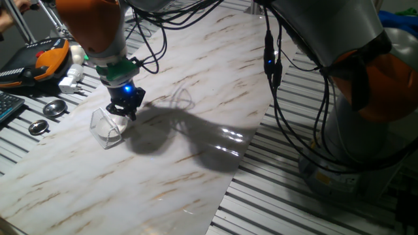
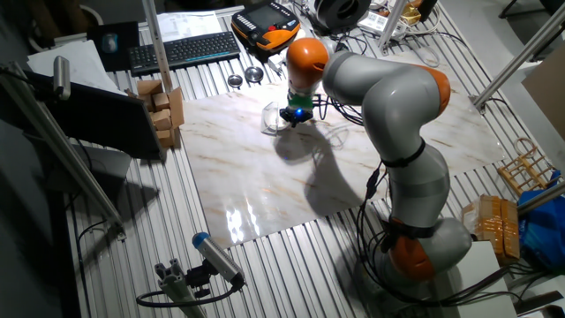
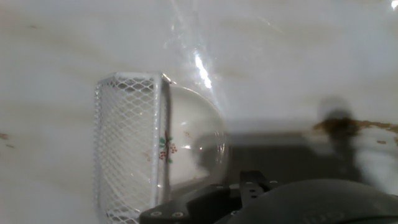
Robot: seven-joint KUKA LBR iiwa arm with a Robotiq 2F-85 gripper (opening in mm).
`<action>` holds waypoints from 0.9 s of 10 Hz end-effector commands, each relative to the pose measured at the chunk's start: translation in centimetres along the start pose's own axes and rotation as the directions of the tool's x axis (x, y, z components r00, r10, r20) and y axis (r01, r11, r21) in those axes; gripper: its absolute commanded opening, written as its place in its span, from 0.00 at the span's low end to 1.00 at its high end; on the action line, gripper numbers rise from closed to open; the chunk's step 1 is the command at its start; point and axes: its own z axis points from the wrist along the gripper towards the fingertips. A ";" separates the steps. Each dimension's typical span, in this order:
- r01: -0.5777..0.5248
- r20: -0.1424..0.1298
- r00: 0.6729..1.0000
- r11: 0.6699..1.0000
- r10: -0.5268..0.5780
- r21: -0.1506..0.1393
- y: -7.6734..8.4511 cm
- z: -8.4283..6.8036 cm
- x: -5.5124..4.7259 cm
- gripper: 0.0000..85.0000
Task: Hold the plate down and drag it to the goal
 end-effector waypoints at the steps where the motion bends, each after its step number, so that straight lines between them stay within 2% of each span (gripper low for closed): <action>1: 0.017 0.002 1.000 1.000 -0.017 -0.010 -0.3 -0.6 -0.3 0.00; 3: 0.120 0.032 0.992 0.993 -0.119 -0.023 -1.5 -1.8 -1.4 0.00; 5: 0.226 0.027 0.974 0.973 -0.225 -0.050 -3.2 -3.1 -2.7 0.00; 6: 0.279 0.020 0.960 0.959 -0.278 -0.055 -4.2 -3.8 -3.4 0.00; 7: 0.297 0.009 0.955 0.952 -0.297 -0.075 -5.0 -4.3 -3.7 0.00; 9: 0.303 0.031 0.953 0.952 -0.302 -0.035 -5.0 -4.5 -3.6 0.00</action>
